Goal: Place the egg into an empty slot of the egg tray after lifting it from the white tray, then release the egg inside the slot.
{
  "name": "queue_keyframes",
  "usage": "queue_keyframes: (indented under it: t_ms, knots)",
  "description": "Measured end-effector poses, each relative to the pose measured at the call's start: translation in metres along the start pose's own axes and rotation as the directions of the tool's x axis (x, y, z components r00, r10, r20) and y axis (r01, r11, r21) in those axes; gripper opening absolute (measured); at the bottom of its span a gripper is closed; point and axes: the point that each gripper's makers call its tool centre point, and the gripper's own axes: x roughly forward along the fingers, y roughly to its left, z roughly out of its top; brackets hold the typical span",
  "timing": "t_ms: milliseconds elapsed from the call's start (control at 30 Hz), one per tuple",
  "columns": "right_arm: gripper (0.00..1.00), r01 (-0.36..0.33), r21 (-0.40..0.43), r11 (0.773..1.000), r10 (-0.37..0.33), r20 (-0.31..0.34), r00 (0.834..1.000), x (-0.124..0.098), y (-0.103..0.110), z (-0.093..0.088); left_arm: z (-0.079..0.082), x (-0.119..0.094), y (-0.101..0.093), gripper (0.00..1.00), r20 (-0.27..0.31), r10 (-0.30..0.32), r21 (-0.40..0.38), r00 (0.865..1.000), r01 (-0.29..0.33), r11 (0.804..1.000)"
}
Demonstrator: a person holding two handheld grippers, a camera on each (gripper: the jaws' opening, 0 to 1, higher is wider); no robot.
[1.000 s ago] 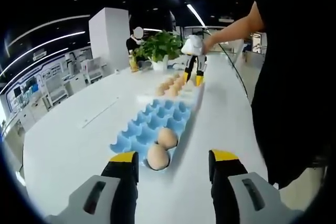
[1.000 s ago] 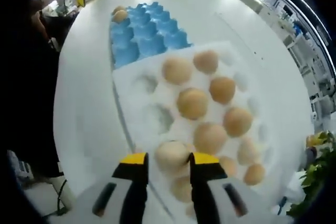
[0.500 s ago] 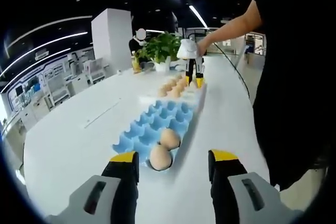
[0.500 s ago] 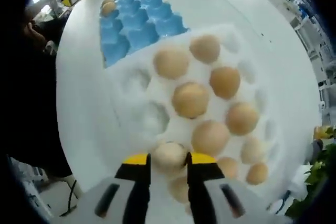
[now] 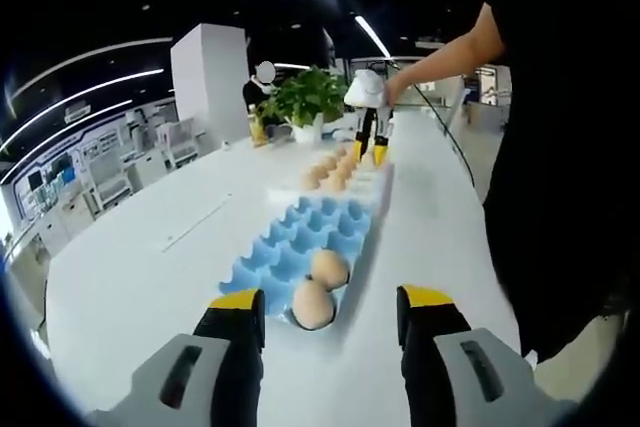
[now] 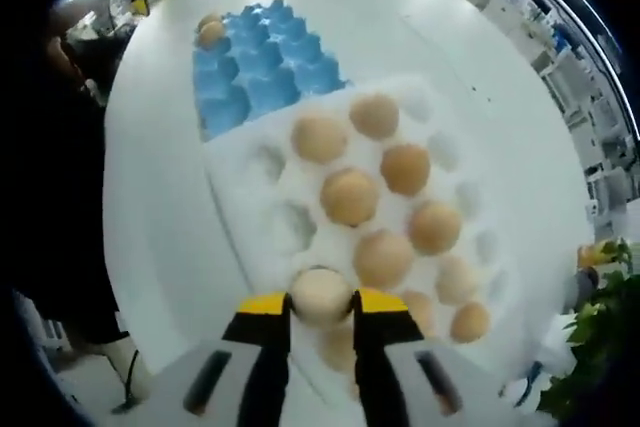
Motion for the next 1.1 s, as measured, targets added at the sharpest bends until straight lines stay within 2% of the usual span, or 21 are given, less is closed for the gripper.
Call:
queue_keyframes:
  t_ms: [267, 367, 733, 900, 1100]
  knots:
    - [0.23, 0.004, -0.051, 0.999, -0.002, 0.032, 0.999, -0.009, 0.0, 0.004, 0.003, 0.002, -0.002, 0.54, -0.017, 0.021, -0.017, 1.0, -0.021, 1.0]
    - [0.23, -0.009, -0.05, 0.999, 0.011, 0.03, 1.0, -0.007, 0.004, 0.003, 0.007, 0.003, -0.004, 0.54, -0.008, 0.027, -0.027, 1.0, -0.028, 0.999]
    - [0.23, 0.003, -0.074, 0.997, -0.002, 0.013, 1.0, -0.007, 0.012, -0.003, 0.004, 0.008, -0.005, 0.54, -0.015, 0.019, -0.021, 1.0, -0.02, 1.0]
    - [0.23, -0.004, -0.072, 0.997, 0.006, 0.021, 1.0, -0.01, 0.015, 0.002, 0.002, 0.006, -0.004, 0.54, -0.018, 0.021, -0.022, 1.0, -0.021, 1.0]
    - [0.23, -0.013, -0.098, 0.995, 0.017, 0.04, 0.999, -0.01, 0.021, 0.016, -0.002, 0.005, -0.003, 0.55, -0.023, 0.021, -0.031, 1.0, -0.022, 0.999]
